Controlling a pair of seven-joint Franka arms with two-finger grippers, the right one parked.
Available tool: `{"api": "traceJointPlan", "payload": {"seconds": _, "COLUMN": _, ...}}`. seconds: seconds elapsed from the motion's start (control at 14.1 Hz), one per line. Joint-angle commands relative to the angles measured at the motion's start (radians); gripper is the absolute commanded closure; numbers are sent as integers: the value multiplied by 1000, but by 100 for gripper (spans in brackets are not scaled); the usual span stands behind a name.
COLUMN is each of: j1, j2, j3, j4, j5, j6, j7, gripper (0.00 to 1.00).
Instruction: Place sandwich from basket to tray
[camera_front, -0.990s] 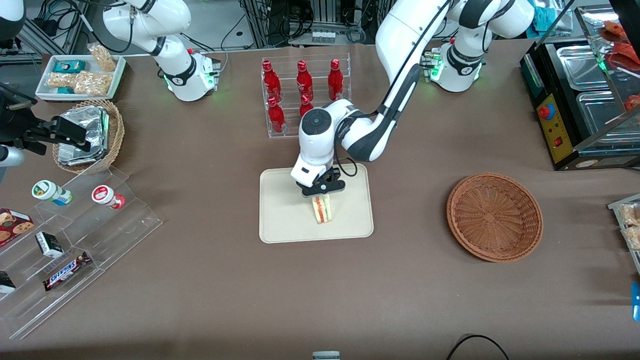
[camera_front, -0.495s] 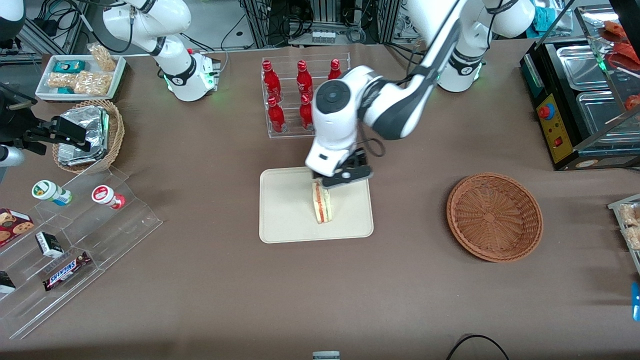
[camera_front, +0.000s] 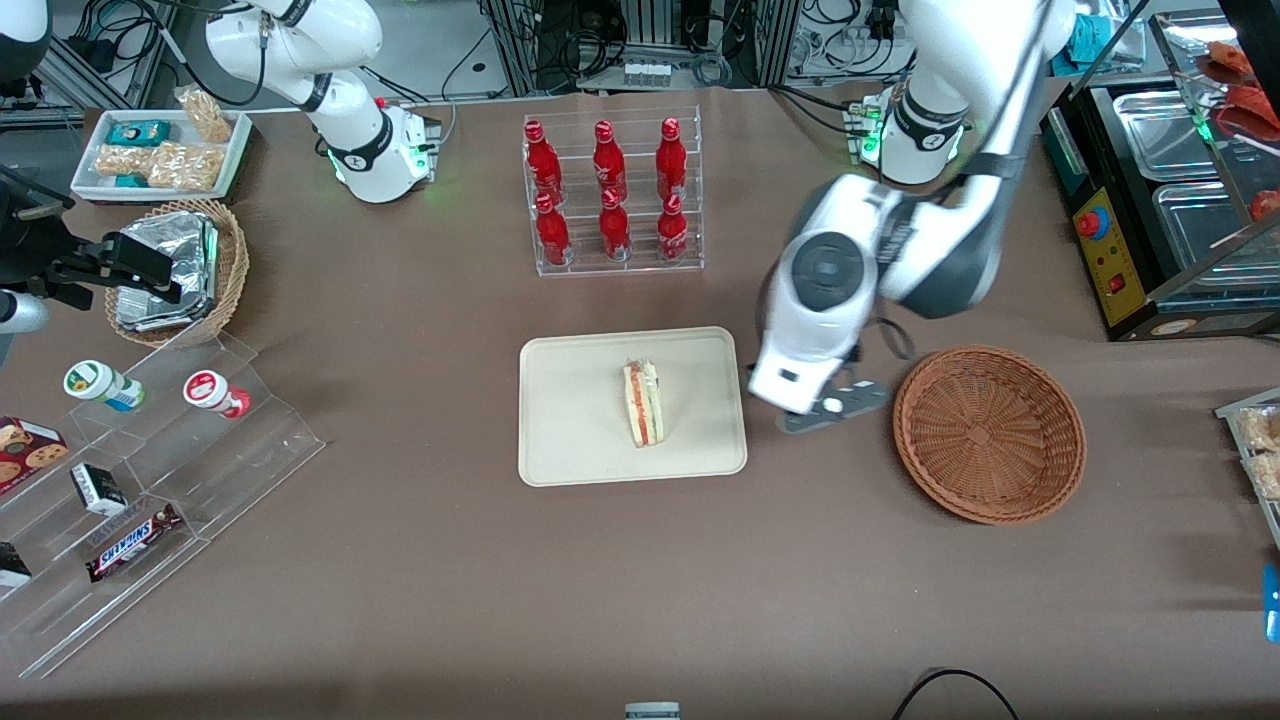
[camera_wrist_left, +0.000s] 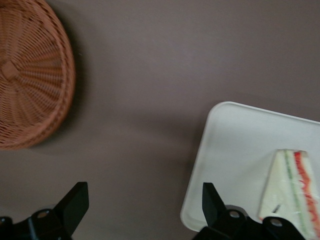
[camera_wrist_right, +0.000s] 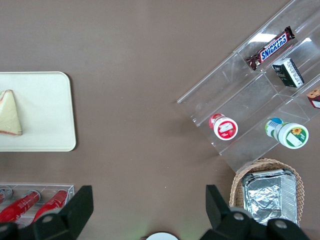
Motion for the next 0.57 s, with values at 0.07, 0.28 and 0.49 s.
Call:
{"api": "traceJointPlan", "payload": {"seconds": 0.07, "j1": 113, "j2": -164, "j3": -12, "j4": -130, "j5": 0, "j6": -59, "j7": 201, "gripper": 0}}
{"api": "traceJointPlan", "payload": {"seconds": 0.28, "j1": 187, "j2": -230, "j3": -12, "j4": -128, "j5": -3, "j6": -154, "j7": 348, "gripper": 0}}
{"api": "traceJointPlan", "payload": {"seconds": 0.49, "j1": 279, "j2": -288, "j3": -27, "j4": -119, "j5": -9, "j6": -230, "j7": 470, "gripper": 0}}
